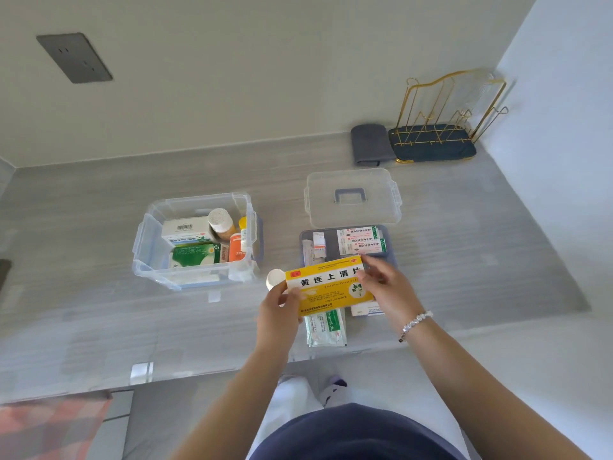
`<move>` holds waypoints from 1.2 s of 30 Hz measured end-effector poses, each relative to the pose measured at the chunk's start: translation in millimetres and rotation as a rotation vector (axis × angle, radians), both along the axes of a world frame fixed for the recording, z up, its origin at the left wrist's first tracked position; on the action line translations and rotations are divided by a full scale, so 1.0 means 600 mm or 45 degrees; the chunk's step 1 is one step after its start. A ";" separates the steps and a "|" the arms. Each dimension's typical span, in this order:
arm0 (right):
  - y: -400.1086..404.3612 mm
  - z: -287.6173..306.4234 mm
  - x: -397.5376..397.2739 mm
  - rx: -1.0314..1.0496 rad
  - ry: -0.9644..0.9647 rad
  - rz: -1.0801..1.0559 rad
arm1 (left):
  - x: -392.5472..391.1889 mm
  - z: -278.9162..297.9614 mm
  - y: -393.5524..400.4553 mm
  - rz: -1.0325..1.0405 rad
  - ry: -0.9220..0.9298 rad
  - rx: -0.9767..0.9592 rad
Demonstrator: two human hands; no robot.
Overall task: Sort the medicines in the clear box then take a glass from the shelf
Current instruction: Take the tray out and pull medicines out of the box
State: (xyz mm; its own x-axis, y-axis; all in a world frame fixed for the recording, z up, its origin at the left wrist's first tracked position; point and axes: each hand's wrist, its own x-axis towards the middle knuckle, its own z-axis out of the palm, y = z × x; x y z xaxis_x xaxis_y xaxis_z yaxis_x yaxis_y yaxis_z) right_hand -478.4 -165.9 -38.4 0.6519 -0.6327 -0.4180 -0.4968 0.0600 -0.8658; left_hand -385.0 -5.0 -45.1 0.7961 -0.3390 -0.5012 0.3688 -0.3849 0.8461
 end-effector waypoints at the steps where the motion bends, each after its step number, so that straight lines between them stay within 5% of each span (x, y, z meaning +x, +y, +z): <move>1: -0.002 -0.010 -0.008 -0.015 0.038 -0.022 | -0.005 -0.009 -0.003 -0.028 -0.002 0.029; 22: -0.068 -0.115 -0.191 -0.067 0.603 -0.300 | -0.144 -0.082 -0.107 -0.614 0.077 0.381; 36: -0.045 -0.109 -0.164 -0.188 0.482 -0.044 | -0.152 -0.063 -0.102 -0.641 -0.145 0.511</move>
